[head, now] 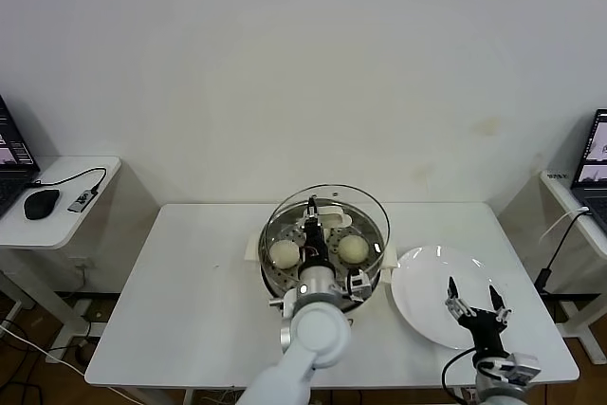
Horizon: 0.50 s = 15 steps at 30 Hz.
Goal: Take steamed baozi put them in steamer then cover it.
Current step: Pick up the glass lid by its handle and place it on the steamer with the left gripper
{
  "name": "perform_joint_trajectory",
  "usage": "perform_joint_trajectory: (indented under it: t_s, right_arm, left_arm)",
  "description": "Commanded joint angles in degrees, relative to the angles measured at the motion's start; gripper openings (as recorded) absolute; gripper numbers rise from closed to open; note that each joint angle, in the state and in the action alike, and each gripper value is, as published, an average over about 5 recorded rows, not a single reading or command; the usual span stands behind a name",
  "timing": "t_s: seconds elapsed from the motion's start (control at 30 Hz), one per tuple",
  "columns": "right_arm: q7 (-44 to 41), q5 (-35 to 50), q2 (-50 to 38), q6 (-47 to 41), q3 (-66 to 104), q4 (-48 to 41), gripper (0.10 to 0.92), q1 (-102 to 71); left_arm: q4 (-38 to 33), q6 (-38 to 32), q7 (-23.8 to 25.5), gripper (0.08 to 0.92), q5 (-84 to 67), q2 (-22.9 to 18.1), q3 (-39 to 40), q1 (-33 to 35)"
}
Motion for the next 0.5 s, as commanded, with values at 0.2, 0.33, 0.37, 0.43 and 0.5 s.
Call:
perform_joint_trajectory:
  t_s: [0.2, 0.33, 0.37, 0.43, 0.5]
  right_arm:
    - [-0.01, -0.20, 0.15, 0.02, 0.03, -0.34, 0.823, 0.46]
    - [-0.01, -0.20, 0.14, 0.07, 0.04, -0.44, 0.823, 0.56]
    - [-0.01, -0.20, 0.12, 0.06, 0.04, -0.43, 0.823, 0.55]
    - [-0.01, -0.23, 0.10, 0.03, 0.05, -0.39, 0.823, 0.53]
    - [-0.04, -0.29, 0.11, -0.03, 0.05, -0.32, 0.823, 0.50]
  left_arm:
    - [2.07, 2.56, 0.95, 0.144, 4.23, -0.48, 0.68, 0.98]
    - [2.85, 2.54, 1.20, 0.144, 5.01, -0.48, 0.44, 1.10]
    - [2.94, 2.53, 1.43, 0.144, 5.13, -0.47, 0.42, 1.17]
    - [3.06, 2.51, 1.77, 0.144, 5.26, -0.46, 0.36, 1.35]
    - [3.30, 2.49, 1.90, 0.144, 5.36, -0.43, 0.16, 1.48]
